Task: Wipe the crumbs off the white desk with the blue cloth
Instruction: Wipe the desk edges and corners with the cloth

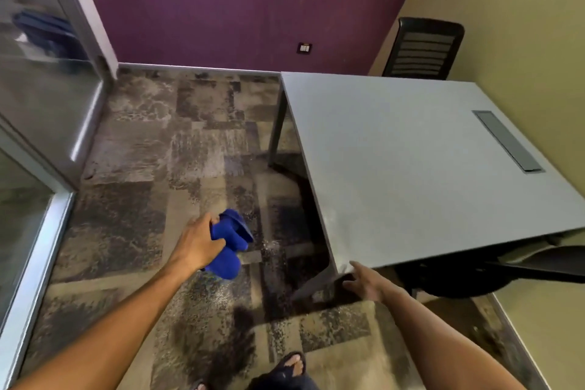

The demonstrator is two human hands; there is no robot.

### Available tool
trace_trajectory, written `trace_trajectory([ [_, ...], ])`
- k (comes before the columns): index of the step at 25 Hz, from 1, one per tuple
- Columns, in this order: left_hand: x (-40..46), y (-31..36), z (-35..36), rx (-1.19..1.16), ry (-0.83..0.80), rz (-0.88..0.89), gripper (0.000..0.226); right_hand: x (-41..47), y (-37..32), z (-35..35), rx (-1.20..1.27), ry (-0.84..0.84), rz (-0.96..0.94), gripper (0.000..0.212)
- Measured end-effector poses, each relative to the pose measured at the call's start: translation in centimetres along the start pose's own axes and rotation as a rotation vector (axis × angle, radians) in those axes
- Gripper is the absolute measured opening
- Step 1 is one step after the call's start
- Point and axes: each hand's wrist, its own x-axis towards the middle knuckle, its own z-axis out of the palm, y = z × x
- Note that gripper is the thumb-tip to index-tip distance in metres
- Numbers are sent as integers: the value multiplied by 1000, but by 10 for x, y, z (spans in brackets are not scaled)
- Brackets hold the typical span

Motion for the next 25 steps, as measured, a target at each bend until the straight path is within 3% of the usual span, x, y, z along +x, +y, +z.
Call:
trace_trajectory([
  [3,22,16,14,-28,-63,-28,24,15,6,-8,15,-17,36,94],
  [10,83,52,58,24,-70,72,73,45,2,-47,-195,212,42,90],
  [13,100,57,72,-9,-36,68,76,64,12,-54,-186,253,173,88],
  [15,112,58,87,-29,-31,77,77,64,13,-49,-116,219,265,99],
  [20,141,66,130,-110,25,108,83,65,22,-16,-38,143,266,91],
  [25,167,80,176,-176,51,314,80,64,26,-9,39,123,264,86],
])
